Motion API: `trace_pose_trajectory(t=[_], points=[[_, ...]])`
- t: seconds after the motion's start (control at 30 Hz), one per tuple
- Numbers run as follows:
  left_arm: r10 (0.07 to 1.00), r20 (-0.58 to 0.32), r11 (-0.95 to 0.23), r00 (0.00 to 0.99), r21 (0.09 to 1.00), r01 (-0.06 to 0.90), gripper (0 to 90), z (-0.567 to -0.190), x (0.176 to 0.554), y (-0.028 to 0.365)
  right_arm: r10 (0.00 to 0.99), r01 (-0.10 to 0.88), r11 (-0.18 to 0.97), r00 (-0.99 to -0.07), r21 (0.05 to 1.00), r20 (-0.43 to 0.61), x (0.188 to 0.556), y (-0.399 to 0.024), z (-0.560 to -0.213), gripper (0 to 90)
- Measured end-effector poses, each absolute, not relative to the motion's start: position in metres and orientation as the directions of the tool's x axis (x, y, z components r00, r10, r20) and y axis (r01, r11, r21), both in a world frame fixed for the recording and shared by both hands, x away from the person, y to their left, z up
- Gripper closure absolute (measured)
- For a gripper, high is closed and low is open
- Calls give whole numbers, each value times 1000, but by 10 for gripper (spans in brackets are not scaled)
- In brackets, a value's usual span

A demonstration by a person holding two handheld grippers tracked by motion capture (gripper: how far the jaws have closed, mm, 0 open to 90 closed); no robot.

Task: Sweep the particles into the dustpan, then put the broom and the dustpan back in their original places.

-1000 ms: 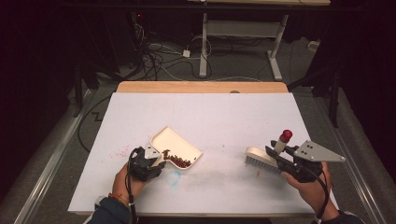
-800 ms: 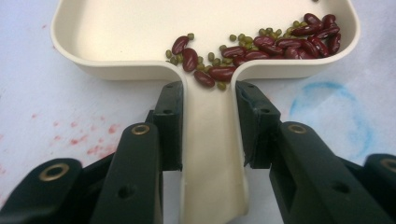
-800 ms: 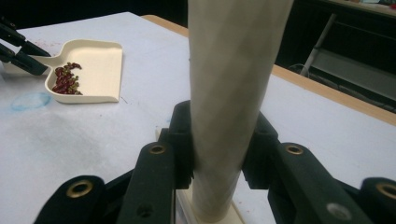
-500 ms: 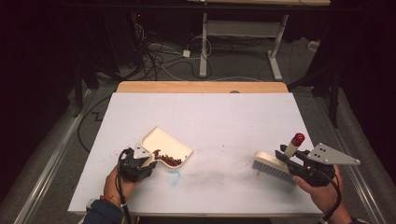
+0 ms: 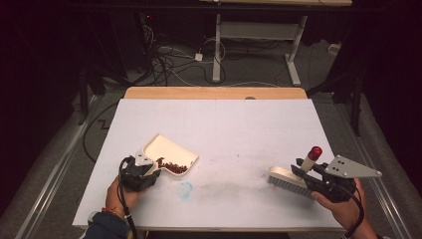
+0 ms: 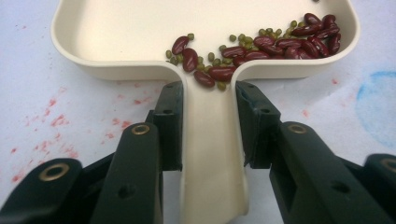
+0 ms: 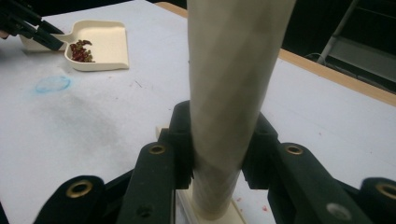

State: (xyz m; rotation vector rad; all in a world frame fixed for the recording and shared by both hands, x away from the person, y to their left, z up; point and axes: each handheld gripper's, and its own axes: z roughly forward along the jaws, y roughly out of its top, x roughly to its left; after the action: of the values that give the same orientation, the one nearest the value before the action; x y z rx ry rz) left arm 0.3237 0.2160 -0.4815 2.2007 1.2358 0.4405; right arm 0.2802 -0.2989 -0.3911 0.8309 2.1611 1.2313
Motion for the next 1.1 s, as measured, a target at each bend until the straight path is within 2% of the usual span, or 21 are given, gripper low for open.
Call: trace_pose_trajectory(t=[0.43, 0.7, 0.77, 0.83, 0.87, 0.97, 1.1], points=[[881, -10, -367, 474, 618, 696, 636, -488, 324, 216, 691, 261, 411, -715, 874, -112, 283, -293, -391, 700], [905, -50, -304, 422, 618, 725, 633, -490, 324, 211, 657, 260, 439, -746, 860, -110, 297, -283, -385, 700], [905, -68, -295, 420, 611, 735, 605, -490, 322, 207, 643, 275, 439, -761, 855, -85, 303, -280, -385, 700], [897, -37, -330, 440, 607, 723, 555, -489, 317, 199, 624, 286, 452, -778, 845, -71, 310, -276, -384, 699], [884, -38, -350, 466, 608, 713, 554, -489, 315, 197, 624, 283, 451, -778, 846, -73, 313, -274, -383, 699], [859, -33, -387, 511, 613, 689, 476, -488, 309, 189, 629, 293, 450, -774, 844, -67, 325, -270, -382, 698], [828, 38, -452, 559, 636, 626, 459, -486, 303, 189, 640, 323, 437, -767, 840, -38, 342, -268, -383, 695]])
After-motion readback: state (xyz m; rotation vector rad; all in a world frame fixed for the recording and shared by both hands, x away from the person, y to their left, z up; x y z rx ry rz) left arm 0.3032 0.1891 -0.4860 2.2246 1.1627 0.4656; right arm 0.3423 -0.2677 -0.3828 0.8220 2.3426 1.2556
